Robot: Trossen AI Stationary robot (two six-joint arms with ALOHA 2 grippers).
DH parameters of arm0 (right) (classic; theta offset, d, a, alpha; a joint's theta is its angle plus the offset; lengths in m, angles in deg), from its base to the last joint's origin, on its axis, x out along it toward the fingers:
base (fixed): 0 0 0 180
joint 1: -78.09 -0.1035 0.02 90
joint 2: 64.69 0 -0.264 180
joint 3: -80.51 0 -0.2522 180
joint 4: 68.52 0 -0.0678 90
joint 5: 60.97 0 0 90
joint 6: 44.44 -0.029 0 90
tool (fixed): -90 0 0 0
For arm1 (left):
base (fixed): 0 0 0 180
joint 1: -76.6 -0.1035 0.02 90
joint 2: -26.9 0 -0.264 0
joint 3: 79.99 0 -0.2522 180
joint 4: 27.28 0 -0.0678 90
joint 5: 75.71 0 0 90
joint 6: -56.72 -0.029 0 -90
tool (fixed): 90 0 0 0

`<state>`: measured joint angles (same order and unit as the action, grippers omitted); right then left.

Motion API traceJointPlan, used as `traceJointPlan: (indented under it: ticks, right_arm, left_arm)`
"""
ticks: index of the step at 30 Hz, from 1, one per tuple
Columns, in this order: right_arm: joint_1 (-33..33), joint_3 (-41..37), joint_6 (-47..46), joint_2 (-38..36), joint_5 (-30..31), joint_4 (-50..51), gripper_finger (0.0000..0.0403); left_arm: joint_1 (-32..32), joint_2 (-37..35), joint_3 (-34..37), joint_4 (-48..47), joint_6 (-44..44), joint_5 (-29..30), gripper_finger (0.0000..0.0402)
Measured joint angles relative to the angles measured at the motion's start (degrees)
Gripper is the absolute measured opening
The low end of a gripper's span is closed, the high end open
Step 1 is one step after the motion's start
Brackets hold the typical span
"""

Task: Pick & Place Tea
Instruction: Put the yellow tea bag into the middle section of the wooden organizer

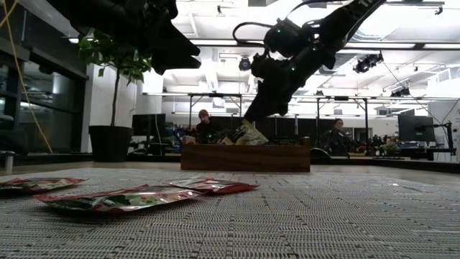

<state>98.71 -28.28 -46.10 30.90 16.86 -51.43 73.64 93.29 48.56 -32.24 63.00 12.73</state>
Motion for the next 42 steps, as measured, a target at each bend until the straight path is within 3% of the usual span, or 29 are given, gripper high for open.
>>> traceJointPlan:
  ticks: [17,20,26,32,42]
  right_arm:
    - [-0.09,0.00,-0.91,2.25,1.26,-2.06,0.0106]
    - [-0.09,0.00,-0.91,2.25,1.13,-2.29,0.0087]
    - [-0.14,0.00,-0.59,2.25,-0.24,-2.64,0.0008]
    - [-0.31,0.00,-1.13,2.18,-0.11,-5.96,0.0003]
    - [-2.38,-1.84,-3.43,-0.22,5.77,-8.64,0.0001]
  left_arm:
    - [0.00,0.02,-0.02,0.02,0.00,0.00,0.0211]
    - [-0.01,0.02,-0.02,0.02,0.00,0.02,0.0211]
    - [-0.02,0.02,-0.02,0.00,0.00,-0.44,0.0211]
    - [0.00,0.02,-0.02,-0.51,0.00,-0.44,0.0211]
    - [0.00,0.02,-0.04,-1.29,-0.09,-0.44,0.0211]
